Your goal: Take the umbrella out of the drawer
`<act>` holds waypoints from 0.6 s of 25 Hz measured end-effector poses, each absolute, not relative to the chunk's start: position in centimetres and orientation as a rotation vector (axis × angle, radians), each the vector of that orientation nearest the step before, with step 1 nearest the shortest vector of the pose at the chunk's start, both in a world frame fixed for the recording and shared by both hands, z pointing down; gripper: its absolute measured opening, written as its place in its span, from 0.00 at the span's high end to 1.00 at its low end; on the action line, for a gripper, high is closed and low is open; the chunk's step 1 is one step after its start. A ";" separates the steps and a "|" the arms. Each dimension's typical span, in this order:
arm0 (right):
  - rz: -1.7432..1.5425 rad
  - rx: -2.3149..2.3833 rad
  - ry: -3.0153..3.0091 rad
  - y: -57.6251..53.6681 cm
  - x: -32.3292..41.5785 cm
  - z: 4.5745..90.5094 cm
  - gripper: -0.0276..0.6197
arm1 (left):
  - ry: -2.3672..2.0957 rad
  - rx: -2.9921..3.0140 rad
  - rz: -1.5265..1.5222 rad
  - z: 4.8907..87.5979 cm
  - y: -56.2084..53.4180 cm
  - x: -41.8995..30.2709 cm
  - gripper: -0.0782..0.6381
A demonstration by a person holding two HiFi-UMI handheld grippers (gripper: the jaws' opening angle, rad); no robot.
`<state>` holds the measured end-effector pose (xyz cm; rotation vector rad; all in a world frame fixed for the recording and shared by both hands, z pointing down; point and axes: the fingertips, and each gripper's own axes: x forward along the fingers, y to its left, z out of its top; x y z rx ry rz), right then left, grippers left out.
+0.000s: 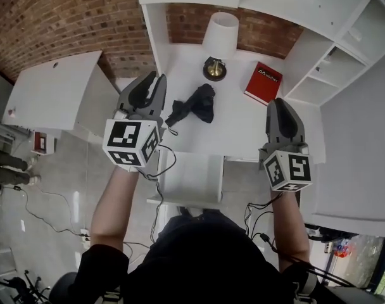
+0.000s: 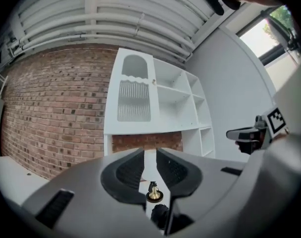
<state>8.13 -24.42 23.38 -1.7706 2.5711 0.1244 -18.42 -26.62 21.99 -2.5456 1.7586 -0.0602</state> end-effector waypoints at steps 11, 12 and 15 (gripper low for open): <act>0.286 -1.704 2.520 -22.6 7.6 16.8 0.90 | 1.724 -2.439 0.175 14.0 -21.9 -17.8 0.79; 0.295 -1.700 2.520 -22.5 7.6 16.5 0.90 | 1.733 -2.448 0.192 14.0 -21.8 -17.9 0.79; 0.309 -1.694 2.527 -22.3 7.7 16.2 0.90 | 1.761 -2.464 0.222 14.6 -21.7 -18.4 0.79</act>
